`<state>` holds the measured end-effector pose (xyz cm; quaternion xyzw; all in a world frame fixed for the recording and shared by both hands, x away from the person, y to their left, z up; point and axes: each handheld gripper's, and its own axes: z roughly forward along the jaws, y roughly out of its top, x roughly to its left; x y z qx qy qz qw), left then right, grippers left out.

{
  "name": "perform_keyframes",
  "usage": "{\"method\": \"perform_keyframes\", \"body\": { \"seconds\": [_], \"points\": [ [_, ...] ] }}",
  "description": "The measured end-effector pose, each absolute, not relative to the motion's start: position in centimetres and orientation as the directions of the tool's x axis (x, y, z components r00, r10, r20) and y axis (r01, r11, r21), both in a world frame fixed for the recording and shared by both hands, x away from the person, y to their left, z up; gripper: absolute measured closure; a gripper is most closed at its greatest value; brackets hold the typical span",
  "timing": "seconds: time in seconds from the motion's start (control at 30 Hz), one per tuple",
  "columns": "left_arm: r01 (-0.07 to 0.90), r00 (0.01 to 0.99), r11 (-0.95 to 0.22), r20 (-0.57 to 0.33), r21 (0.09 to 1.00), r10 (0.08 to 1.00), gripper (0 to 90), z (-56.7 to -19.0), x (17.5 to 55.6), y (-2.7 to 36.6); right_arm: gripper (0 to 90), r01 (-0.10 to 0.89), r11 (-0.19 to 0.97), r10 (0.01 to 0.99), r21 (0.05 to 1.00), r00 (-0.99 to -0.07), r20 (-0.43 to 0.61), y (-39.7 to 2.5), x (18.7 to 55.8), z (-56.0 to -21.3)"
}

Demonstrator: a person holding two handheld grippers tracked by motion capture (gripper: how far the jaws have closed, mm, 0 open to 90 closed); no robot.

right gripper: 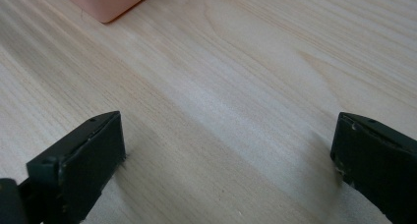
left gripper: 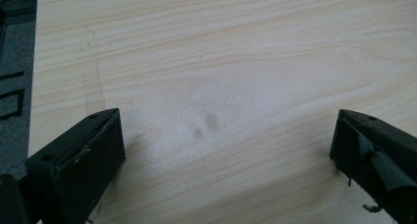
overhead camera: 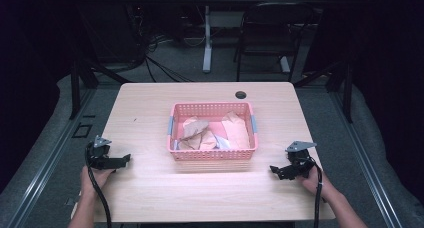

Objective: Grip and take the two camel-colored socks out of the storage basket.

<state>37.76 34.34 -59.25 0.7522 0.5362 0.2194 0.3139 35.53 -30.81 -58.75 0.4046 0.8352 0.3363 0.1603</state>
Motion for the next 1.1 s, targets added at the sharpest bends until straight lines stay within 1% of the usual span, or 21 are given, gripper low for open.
{"method": "perform_keyframes", "body": {
  "seconds": [0.47, 0.67, 0.8, 0.9, 1.1],
  "points": [
    [0.68, 0.335, -0.235, -0.009, 0.694, 0.942, 0.0, -59.1, 38.0, 34.4, 0.0, 0.569, 0.449, 0.785, 0.689, -0.62, 0.0, -30.8, 35.5, -58.7],
    [0.683, 0.342, -0.239, -0.013, 0.69, 0.94, 0.0, -57.8, 38.3, 34.3, 0.0, 0.569, 0.449, 0.785, 0.689, -0.62, 0.0, -30.8, 35.5, -58.7],
    [0.693, 0.356, -0.24, -0.034, 0.68, 0.934, 0.0, -56.9, 38.5, 34.0, 0.0, 0.569, 0.45, 0.785, 0.689, -0.62, -0.001, -30.8, 35.5, -58.7],
    [0.686, 0.362, -0.232, -0.047, 0.689, 0.931, 0.0, -55.9, 38.5, 33.7, 0.0, 0.569, 0.45, 0.785, 0.688, -0.62, 0.0, -30.8, 35.5, -58.7],
    [0.683, 0.38, -0.25, -0.042, 0.686, 0.924, 0.2, -54.5, 38.7, 33.5, 0.0, 0.569, 0.45, 0.785, 0.689, -0.62, -0.001, -30.8, 35.5, -58.7]
  ]
}}
